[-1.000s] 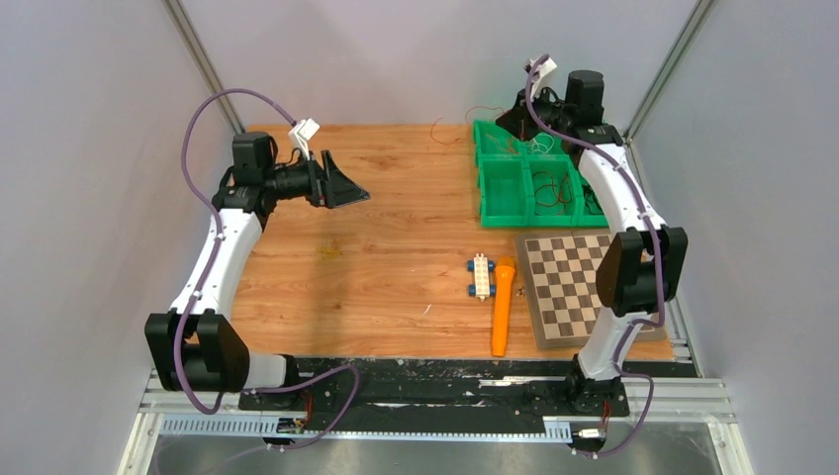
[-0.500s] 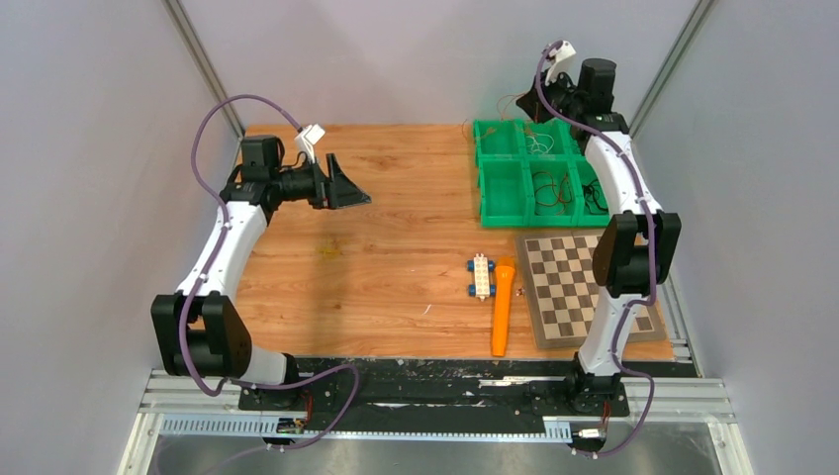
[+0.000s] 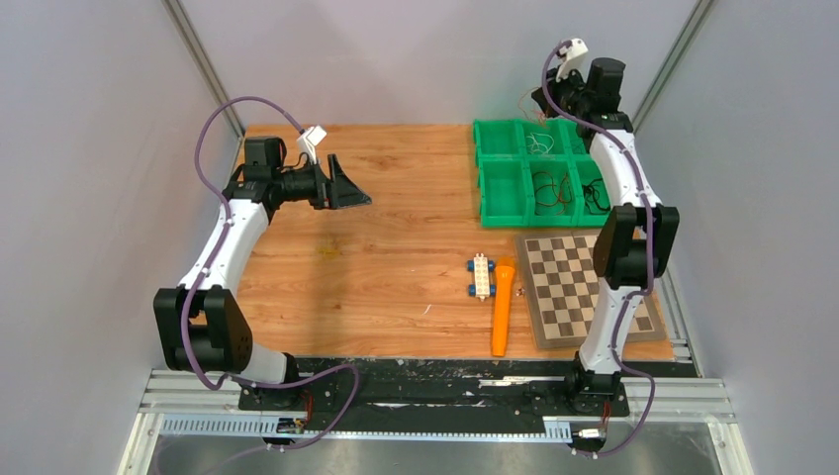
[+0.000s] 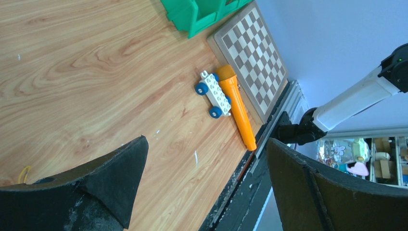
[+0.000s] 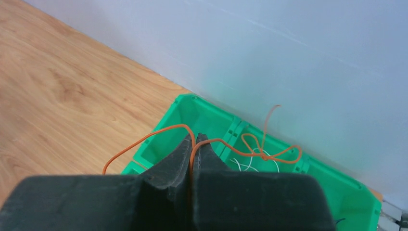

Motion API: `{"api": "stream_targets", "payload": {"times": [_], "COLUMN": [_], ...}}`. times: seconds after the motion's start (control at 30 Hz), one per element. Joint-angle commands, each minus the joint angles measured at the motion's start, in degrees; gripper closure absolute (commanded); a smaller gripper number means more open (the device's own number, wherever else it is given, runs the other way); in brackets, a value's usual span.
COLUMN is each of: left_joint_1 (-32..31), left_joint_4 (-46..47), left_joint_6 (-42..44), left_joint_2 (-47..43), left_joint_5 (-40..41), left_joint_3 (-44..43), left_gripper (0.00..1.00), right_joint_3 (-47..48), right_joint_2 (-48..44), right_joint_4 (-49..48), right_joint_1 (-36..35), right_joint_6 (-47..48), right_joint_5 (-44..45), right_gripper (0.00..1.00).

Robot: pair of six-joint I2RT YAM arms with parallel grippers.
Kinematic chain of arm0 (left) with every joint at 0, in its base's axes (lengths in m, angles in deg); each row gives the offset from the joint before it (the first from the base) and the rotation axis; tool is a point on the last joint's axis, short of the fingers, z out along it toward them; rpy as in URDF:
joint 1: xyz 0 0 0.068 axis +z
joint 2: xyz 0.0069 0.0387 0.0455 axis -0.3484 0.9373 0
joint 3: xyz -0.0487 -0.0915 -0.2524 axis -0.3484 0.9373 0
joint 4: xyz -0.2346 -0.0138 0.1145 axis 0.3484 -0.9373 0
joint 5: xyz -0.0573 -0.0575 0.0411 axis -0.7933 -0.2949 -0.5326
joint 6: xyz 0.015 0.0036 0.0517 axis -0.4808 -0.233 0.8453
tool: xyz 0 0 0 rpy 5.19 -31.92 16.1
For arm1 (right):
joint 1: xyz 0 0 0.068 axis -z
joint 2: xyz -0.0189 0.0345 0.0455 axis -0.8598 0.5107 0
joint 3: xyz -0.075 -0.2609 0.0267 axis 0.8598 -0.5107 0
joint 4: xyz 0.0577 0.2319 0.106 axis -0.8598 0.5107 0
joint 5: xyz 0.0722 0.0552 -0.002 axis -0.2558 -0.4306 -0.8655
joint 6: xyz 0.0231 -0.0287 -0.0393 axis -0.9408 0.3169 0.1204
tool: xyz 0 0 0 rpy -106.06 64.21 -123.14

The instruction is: Untangle the cables

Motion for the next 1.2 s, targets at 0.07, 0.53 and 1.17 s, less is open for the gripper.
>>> {"api": "stream_targets", "payload": {"times": [0.07,0.53,1.17], "left_joint_1": [-0.17,-0.19,-0.2], "left_joint_4": [-1.08,-1.41,-0.78], "left_joint_6": [1.74,1.85,1.64], "left_joint_2": [-0.24,0.49,0.82], "left_joint_5": [0.21,0.28,0.03], "left_joint_3": [-2.3,-2.72,-2.09], "left_gripper": [0.0,0.0,0.0], "right_joint_3": [1.47,2.81,5.02], "right_joint_2": [4.99,1.63,0.75], "right_joint_4": [-1.75,-2.9,-2.92], "right_joint_1": [-1.16,-3.39,-5.16], "right_joint_6": [3.86,4.39,2.09], "right_joint_5": [4.79,4.16,2.01], "right_gripper": [1.0,1.0,1.0]}}
